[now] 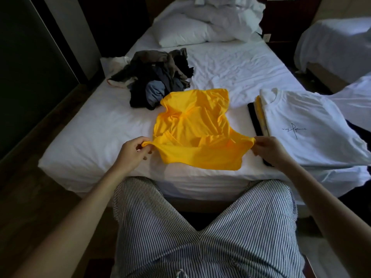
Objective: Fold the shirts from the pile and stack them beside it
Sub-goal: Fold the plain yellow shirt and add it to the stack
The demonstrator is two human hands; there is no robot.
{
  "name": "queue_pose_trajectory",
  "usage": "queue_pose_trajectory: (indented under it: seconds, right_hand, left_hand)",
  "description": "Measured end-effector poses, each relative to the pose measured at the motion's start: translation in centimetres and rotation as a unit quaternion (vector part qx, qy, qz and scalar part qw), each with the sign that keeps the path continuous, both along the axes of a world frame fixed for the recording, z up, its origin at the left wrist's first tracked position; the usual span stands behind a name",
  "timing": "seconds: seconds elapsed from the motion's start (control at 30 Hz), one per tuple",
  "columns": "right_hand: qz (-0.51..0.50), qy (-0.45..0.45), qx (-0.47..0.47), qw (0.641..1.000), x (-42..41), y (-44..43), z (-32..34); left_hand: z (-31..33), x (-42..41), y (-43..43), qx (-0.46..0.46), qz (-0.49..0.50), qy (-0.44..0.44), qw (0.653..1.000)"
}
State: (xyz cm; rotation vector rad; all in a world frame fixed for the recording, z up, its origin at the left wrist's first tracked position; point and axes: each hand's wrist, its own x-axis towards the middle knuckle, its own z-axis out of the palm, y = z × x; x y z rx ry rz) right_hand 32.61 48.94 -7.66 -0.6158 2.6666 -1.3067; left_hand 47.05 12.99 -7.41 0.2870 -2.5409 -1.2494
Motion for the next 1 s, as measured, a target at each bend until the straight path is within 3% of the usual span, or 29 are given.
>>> queue_pose_trajectory:
  seconds: [0.07, 0.17, 0.33, 0.47, 0.57, 0.7, 0.87, 1.0]
  right_hand:
    - [0.025, 0.018, -0.04, 0.999, -0.1, 0.9, 0.8]
    - [0.111, -0.084, -0.122, 0.983, 0.1, 2.3, 3.0]
    - [0.188, -0.166, -0.195, 0.948, -0.6, 3.4, 7.1]
    - [0.211, -0.201, -0.157, 0.944, -1.1, 3.1, 8.1]
    - [0.201, -0.23, -0.187, 0.934, -1.4, 2.9, 8.1]
    - [0.135, -0.203, -0.205, 0.948, -3.7, 2.0, 7.8]
    - [0.05, -0.206, -0.216, 0.953, -7.6, -1.3, 7.0]
    - [-0.056, -0.209, -0.201, 0.955, -13.1, -4.4, 4.2]
  left_hand:
    - [1.3, 0.6, -0.4, 0.002, -0.071, -0.053, 0.996]
    - [3.5, 1.4, -1.7, 0.036, -0.179, -0.134, 0.974]
    - [8.1, 1.5, -3.8, 0.054, -0.257, -0.161, 0.951]
    - [9.7, -0.1, -3.6, 0.043, -0.327, -0.24, 0.913]
    - [10.3, -1.0, -3.7, 0.073, -0.363, -0.268, 0.889]
    - [9.6, -3.6, -4.4, 0.089, -0.321, -0.265, 0.905]
    - [6.8, -9.0, -6.1, 0.165, -0.154, -0.217, 0.95]
    - [4.7, -14.0, -6.9, 0.233, -0.063, -0.19, 0.951]
